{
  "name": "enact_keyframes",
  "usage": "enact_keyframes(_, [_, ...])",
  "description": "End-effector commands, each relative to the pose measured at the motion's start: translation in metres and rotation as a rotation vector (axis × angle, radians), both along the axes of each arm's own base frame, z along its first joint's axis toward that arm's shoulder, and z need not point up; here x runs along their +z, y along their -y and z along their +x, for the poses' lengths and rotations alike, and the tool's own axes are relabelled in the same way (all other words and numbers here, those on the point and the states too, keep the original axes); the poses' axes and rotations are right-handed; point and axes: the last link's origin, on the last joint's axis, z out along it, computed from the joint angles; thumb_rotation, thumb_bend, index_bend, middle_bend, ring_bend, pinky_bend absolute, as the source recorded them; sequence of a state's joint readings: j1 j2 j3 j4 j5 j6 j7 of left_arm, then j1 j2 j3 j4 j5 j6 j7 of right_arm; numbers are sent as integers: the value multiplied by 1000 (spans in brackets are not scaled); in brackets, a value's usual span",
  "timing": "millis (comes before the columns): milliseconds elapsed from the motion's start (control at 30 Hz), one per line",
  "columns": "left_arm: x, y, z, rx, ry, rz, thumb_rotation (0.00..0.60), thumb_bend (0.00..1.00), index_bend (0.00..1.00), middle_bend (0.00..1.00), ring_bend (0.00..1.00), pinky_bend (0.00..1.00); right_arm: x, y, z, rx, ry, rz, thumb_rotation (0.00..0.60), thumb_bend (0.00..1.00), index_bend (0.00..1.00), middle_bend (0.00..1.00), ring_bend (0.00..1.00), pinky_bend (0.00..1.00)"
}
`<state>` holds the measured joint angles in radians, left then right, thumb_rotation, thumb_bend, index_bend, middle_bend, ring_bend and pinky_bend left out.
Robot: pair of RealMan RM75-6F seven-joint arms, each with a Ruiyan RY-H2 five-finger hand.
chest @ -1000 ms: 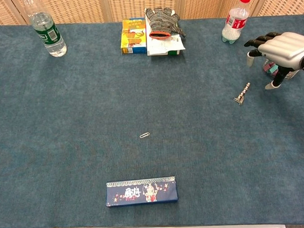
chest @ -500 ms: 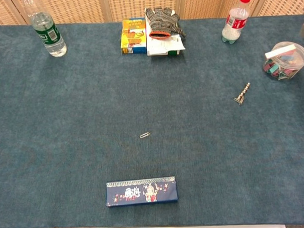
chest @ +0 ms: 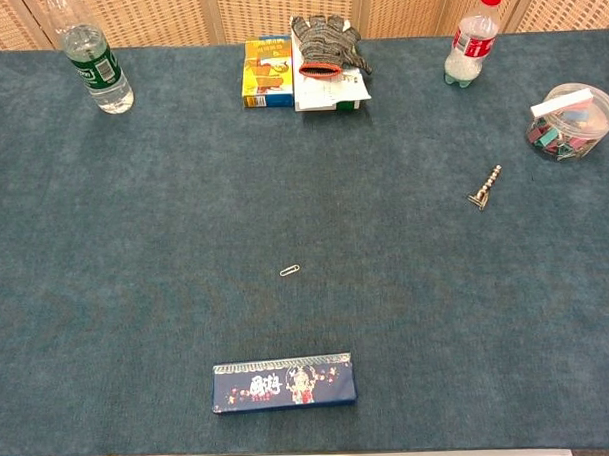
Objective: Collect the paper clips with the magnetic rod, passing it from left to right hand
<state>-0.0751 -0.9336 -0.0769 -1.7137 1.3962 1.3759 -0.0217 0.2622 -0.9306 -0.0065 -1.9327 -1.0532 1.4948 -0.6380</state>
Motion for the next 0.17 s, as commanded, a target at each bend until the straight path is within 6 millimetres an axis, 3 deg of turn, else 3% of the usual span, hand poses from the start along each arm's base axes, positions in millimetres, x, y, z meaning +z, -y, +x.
enact_keyframes(33, [0, -1, 2, -7, 1, 2, 600, 357, 78, 0, 0, 0, -1, -12, -3, -26, 26, -3, 600, 48, 398, 87, 0, 62])
enact_keyframes(167, [-3, -1, 4, -11, -5, -10, 600, 357, 78, 0, 0, 0, -3, -18, -4, -31, 56, -4, 600, 49, 400, 87, 0, 62])
